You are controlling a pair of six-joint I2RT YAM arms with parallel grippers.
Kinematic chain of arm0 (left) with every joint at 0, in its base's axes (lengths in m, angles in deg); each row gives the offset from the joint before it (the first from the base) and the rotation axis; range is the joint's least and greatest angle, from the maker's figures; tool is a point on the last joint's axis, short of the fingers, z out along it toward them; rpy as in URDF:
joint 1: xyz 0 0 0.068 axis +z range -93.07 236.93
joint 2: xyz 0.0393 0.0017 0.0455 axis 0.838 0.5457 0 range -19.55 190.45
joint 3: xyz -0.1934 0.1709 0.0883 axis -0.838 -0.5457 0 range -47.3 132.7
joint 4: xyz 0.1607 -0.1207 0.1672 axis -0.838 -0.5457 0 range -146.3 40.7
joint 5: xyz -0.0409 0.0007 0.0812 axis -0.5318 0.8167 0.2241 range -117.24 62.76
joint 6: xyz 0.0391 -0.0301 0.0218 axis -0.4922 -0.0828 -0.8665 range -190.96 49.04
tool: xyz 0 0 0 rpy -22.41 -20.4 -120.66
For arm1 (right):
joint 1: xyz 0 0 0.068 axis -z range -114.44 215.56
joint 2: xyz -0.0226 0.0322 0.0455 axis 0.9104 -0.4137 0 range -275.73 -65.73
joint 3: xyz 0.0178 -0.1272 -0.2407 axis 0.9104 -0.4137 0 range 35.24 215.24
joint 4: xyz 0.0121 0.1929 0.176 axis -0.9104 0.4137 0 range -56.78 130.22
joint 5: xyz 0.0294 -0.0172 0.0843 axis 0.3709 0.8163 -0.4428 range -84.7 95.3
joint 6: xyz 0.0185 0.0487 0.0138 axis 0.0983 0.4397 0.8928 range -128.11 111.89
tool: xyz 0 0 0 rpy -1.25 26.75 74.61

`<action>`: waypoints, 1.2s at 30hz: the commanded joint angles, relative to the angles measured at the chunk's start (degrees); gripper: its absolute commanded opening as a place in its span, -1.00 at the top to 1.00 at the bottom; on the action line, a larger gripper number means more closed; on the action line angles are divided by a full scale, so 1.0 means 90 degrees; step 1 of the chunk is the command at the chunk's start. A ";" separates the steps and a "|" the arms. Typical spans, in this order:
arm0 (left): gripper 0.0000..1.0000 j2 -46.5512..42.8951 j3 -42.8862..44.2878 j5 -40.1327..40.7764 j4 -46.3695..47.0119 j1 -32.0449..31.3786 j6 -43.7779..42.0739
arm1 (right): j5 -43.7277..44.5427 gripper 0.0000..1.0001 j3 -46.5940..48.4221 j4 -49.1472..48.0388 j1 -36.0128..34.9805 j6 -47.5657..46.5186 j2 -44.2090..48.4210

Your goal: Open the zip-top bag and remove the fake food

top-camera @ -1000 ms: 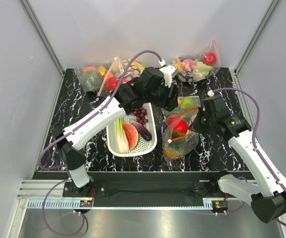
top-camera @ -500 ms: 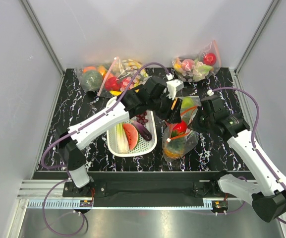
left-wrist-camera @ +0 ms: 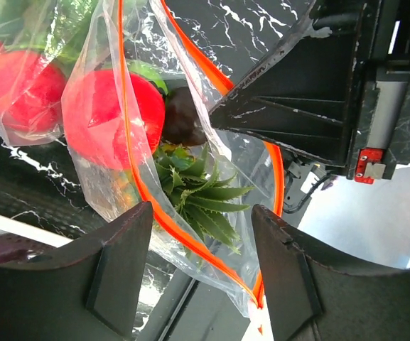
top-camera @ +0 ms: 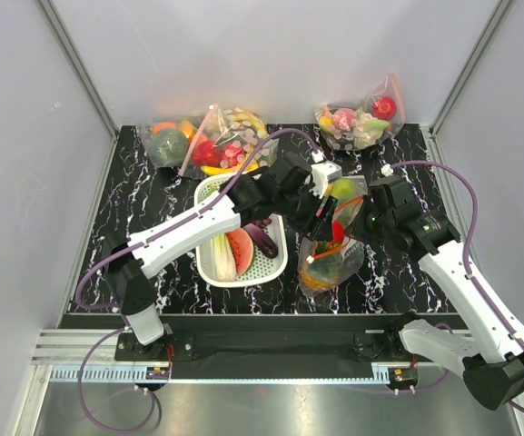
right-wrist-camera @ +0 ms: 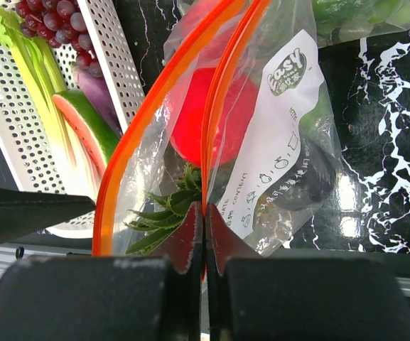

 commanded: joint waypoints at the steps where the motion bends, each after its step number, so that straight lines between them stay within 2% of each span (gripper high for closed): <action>1: -0.26 -0.0404 0.0178 0.0229 0.0322 -0.0095 -0.0101 | 0.0144 1.00 0.0173 -0.0057 -0.0072 0.0044 0.0089; 10: -0.28 -0.0181 0.0460 -0.0142 0.0343 -0.0319 -0.0247 | 0.0193 1.00 0.0202 0.0011 -0.0121 0.0034 0.0128; 17: -0.26 0.0484 0.0920 0.0131 -0.0380 -0.0319 -0.0277 | 0.0320 1.00 0.0242 0.0089 -0.0131 0.0073 0.0323; 25: -0.26 0.0650 0.0881 0.0326 -0.0468 -0.0319 -0.0306 | 0.0359 1.00 0.0134 0.0177 -0.0150 0.0122 0.0567; 36: -0.34 0.0709 0.0745 0.1117 -0.0928 -0.0378 -0.0715 | 0.0262 1.00 0.0027 0.0070 -0.0151 0.0132 0.0606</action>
